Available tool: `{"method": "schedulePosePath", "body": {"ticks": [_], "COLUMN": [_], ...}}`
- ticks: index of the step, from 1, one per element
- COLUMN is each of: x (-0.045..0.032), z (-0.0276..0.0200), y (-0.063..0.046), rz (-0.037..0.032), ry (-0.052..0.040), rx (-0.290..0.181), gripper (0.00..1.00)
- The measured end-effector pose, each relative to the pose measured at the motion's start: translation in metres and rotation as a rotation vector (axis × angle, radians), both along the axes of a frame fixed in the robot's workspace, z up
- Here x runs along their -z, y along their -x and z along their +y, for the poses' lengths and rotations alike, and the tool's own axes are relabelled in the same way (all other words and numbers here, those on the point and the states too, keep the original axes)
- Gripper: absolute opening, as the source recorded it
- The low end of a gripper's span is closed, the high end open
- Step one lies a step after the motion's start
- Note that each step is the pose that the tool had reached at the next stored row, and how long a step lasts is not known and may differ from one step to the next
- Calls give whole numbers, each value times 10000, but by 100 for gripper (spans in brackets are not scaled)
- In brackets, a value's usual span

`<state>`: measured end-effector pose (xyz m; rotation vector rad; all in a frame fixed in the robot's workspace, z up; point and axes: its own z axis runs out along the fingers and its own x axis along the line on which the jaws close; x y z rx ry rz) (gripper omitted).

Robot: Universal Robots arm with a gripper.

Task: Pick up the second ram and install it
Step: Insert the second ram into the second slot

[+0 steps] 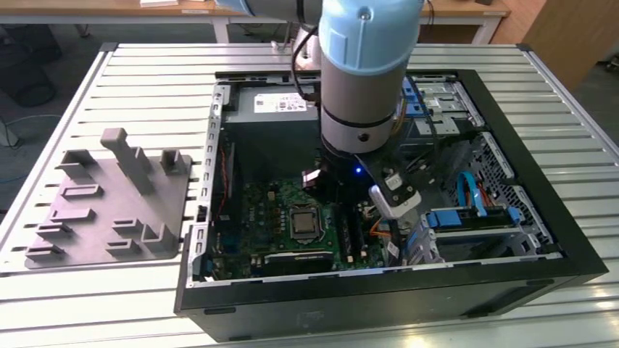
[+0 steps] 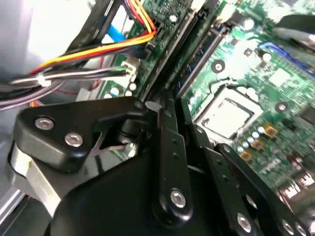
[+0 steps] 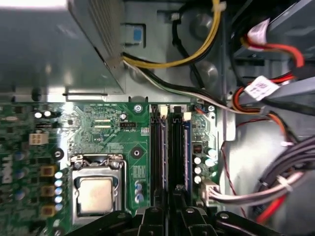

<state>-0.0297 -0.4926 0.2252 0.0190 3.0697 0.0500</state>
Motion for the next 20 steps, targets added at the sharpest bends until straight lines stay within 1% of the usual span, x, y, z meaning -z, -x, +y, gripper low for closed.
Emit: {"method": "schedulePosePath", "body": {"ticks": [3,5,6,7,8,20], "x": [-136,-214,-245,-273,-296,-305], "z": [5,10,13,15,16,16], "y": [0,-1,0,0,0,0], "rz": [1,1,1,1,0,0], "ry": [4,7,8,7,7,7], "rx": [-1,-1,0,0,-1,0], "gripper": [21,19,13,10,10,10]}}
